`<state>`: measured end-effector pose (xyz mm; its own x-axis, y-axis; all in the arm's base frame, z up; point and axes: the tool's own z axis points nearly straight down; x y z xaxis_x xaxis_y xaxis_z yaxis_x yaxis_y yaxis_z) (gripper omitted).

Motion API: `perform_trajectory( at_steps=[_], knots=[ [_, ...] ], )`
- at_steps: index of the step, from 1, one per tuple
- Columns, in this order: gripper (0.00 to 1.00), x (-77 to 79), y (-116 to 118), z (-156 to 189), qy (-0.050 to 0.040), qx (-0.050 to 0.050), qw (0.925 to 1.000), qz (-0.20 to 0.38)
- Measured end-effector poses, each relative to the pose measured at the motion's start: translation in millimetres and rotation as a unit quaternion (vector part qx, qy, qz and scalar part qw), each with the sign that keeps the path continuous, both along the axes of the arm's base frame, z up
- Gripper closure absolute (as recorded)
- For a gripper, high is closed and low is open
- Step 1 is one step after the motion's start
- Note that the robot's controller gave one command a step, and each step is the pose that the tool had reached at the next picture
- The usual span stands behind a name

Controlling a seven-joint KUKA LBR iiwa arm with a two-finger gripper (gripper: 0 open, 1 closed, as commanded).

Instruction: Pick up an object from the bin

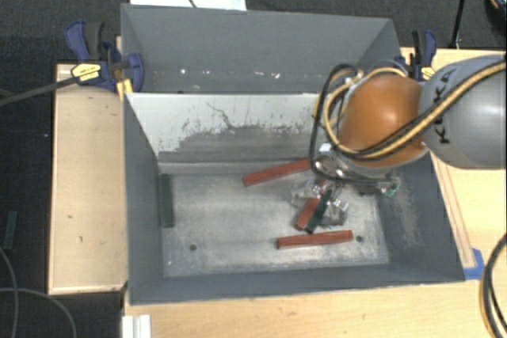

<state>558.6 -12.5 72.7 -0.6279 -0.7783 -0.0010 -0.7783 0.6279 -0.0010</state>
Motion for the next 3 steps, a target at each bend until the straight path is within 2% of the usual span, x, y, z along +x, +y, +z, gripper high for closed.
perform_trajectory(
  at_steps=[2,3],
  knots=[
    [1.0,2.2,1.1,50.6,-0.0024,0.001,0.9999,-0.01],
    [1.0,4.0,1.5,116.9,-0.0037,0.0,0.9999,-0.015]
  ],
)
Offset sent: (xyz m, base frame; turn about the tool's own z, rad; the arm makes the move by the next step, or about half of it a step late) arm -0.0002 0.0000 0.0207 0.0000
